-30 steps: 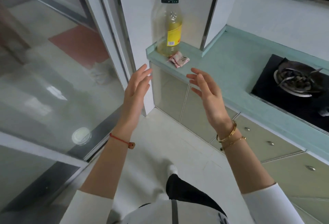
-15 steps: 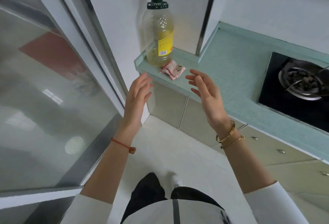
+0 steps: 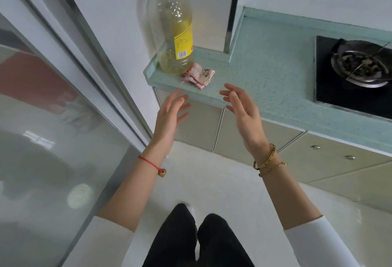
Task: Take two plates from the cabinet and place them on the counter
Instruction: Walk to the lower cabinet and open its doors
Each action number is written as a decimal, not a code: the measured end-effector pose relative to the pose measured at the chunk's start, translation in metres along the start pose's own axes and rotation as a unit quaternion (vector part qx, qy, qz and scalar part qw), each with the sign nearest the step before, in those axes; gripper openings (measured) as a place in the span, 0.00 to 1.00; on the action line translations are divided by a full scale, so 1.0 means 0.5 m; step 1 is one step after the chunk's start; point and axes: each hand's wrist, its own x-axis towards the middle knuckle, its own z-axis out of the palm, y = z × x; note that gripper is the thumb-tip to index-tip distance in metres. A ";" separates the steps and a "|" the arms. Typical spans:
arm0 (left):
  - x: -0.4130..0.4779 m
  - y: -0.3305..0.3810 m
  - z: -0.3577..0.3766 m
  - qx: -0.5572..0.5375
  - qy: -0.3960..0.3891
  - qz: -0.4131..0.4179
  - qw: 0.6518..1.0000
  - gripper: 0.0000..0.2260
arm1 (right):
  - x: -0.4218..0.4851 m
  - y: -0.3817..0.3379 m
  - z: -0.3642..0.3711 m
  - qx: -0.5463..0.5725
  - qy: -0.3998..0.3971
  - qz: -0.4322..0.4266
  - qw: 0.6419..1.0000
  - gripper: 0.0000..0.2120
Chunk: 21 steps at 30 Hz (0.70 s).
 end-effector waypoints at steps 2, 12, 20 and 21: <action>0.017 -0.051 -0.001 -0.013 0.003 -0.010 1.000 0.15 | -0.002 0.058 -0.004 -0.006 0.004 -0.004 1.000 0.15; 0.152 -0.353 0.028 -0.071 -0.006 -0.024 0.997 0.16 | 0.014 0.393 -0.035 -0.028 0.022 -0.052 0.998 0.16; 0.308 -0.507 0.077 -0.101 -0.064 0.000 0.993 0.10 | 0.081 0.608 -0.058 -0.055 0.062 -0.137 0.987 0.15; 0.326 -0.514 0.082 -0.099 -0.070 0.009 0.993 0.11 | 0.091 0.625 -0.060 -0.056 0.063 -0.143 0.986 0.15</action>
